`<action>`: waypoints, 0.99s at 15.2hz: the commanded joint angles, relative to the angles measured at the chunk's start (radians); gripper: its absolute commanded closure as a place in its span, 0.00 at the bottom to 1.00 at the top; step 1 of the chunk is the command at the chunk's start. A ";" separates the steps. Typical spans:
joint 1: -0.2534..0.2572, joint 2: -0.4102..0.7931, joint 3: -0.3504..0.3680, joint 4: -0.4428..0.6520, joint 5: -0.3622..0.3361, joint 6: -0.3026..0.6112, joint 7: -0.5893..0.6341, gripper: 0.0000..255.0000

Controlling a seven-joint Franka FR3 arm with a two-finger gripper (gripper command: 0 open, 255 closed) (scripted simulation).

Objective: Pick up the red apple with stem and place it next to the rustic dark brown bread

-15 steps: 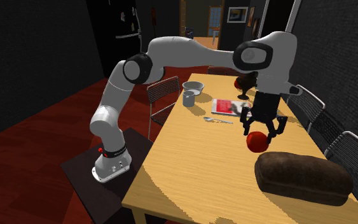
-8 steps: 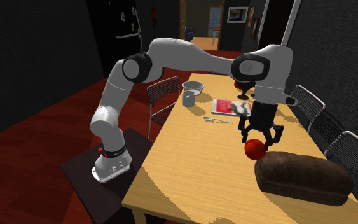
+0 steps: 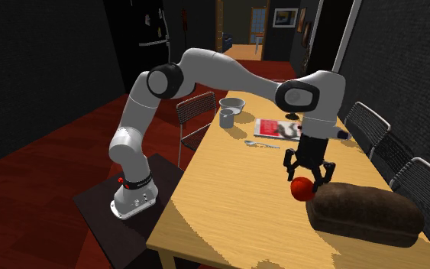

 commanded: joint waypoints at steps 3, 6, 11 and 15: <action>0.004 0.006 0.003 -0.045 0.001 0.049 0.010 1.00; 0.005 0.012 0.005 -0.076 0.003 0.084 0.016 1.00; 0.006 0.027 0.010 -0.121 0.008 0.142 0.026 1.00; 0.005 0.043 0.015 -0.153 0.013 0.187 0.034 1.00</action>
